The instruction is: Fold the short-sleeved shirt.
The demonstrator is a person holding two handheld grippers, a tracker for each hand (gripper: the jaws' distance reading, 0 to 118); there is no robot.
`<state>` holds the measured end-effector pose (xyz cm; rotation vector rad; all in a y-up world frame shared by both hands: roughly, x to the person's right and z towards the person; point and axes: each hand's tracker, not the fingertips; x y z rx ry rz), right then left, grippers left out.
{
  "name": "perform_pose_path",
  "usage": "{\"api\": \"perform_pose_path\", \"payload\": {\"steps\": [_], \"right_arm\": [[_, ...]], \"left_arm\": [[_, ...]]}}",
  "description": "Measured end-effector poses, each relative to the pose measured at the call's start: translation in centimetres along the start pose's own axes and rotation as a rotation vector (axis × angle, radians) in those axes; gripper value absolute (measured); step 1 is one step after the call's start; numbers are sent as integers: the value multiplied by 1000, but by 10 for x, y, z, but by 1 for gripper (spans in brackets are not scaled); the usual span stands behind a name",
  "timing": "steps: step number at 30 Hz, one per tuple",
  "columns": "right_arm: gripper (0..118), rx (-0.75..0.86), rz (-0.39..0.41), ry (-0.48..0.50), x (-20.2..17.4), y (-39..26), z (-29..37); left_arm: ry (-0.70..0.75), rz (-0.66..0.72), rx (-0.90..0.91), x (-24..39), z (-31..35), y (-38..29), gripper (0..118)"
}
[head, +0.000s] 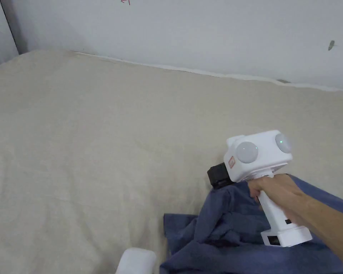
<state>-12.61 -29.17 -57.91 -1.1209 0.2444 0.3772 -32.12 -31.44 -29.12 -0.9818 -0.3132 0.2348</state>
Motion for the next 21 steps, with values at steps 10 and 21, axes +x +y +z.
{"api": "perform_pose_path", "payload": {"steps": [10,21], "right_arm": [[7,126,4,-9,25,-26,43],[7,378,-194,-126,136,-85,242]], "left_arm": [[4,10,-17,5,7,2,5],[87,-23,117,40,84,55,5]]}}
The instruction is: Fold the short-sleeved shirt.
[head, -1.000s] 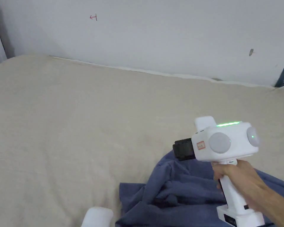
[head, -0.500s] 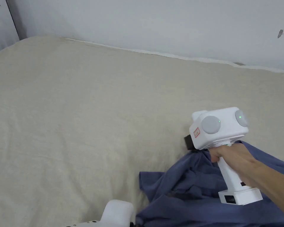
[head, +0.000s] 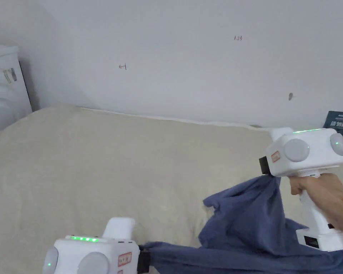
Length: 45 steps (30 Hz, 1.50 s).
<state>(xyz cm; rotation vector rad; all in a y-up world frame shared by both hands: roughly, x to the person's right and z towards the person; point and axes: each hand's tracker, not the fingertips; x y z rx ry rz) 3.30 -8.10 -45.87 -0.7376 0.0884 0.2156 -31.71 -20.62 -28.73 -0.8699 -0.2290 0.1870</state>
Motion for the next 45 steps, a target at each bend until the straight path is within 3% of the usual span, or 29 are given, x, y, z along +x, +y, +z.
{"api": "perform_pose_path", "payload": {"steps": [9,15,17,28,39,45], "right_arm": [[7,201,-214,-153,136,-1,180],[7,299,-266,-237,182,-14,251],[7,335,-324,-225,192,-14,267],[7,417,-348,-240,191,12,306],[7,440,-436,-227,201,37,305],[7,439,-405,-243,205,60,286]], "left_arm": [[124,1,196,20,91,104,5],[204,-90,340,46,170,171,5],[214,-86,363,54,192,188,5],[269,-64,502,88,271,234,5],[307,-32,517,86,265,267,5],[322,-24,519,85,247,297,5]]}}
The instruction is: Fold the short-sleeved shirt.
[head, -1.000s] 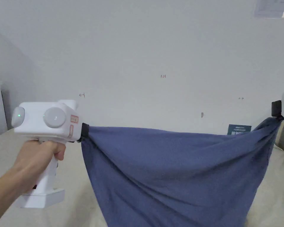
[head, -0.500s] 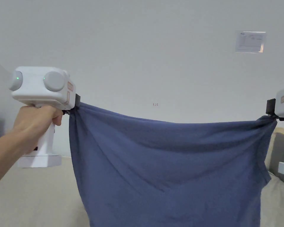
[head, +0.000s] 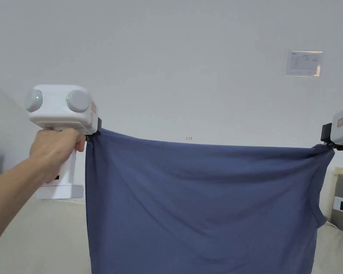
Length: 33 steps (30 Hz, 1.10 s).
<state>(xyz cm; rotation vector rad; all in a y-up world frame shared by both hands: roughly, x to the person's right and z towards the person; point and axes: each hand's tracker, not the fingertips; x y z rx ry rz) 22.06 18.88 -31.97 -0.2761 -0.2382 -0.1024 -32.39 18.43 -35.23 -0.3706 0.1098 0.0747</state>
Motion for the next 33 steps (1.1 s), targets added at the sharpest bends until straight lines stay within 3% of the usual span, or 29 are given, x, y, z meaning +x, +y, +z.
{"api": "perform_pose_path", "payload": {"steps": [10,17,33], "right_arm": [[7,50,72,-18,-28,33,-69],[7,68,74,-6,-54,57,-133],[7,40,151,-29,-109,31,-274]], "left_arm": [[46,0,53,14,-65,42,5],[132,8,72,26,-127,64,5],[249,-33,81,42,-269,59,5]]}}
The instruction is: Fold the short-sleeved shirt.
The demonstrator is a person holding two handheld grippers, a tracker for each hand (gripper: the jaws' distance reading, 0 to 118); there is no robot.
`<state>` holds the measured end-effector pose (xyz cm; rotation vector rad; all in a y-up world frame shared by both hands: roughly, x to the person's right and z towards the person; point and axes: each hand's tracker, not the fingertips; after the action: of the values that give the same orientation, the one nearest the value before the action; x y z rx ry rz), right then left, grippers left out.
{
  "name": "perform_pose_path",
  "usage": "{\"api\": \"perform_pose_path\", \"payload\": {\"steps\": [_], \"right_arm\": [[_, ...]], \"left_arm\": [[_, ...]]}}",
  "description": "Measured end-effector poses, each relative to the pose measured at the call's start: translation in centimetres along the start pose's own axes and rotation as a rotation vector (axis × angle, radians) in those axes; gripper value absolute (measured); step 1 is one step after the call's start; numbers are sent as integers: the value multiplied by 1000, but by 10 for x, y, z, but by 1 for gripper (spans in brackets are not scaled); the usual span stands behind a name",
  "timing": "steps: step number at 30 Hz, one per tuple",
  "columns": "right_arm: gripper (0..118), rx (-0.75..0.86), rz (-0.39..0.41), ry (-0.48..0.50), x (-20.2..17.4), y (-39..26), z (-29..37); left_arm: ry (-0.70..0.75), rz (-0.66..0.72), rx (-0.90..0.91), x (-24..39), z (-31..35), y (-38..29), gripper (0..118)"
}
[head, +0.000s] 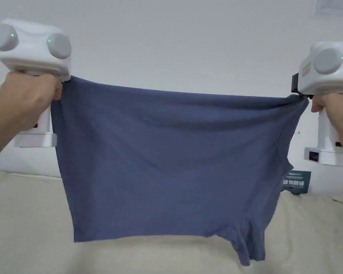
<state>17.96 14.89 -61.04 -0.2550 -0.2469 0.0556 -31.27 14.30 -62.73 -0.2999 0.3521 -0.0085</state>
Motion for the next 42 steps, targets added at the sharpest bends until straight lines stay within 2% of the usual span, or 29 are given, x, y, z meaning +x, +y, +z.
{"api": "perform_pose_path", "payload": {"steps": [4,6,10,12,15,19,23,26,29,32,42], "right_arm": [[7,-27,-14,17,-6,-27,-16],[7,-55,2,8,-8,-47,-24],[7,-135,19,14,-7,-105,-31],[7,-162,33,15,-7,-140,-26],[7,-235,53,37,-3,-194,-11],[7,-320,36,59,8,-260,20],[7,-407,13,78,21,-326,62],[7,-487,11,78,32,-370,89],[7,-536,-39,95,47,-410,109],[7,-558,-43,99,55,-438,141],[7,-639,-58,114,91,-502,224]], "left_arm": [[37,-46,11,10,-22,-24,5],[11,-43,-28,12,-30,-44,5],[-44,-75,-143,15,-40,-108,5],[-59,-136,-210,14,-38,-145,5],[-76,-137,-264,3,-26,-198,5],[-118,-110,-346,-20,1,-266,5],[-124,-140,-433,-43,34,-332,5],[-157,-134,-557,-57,57,-373,5],[-151,-161,-575,-67,90,-407,5],[-177,-158,-643,-80,108,-440,5],[-197,-172,-694,-133,189,-504,5]]}}
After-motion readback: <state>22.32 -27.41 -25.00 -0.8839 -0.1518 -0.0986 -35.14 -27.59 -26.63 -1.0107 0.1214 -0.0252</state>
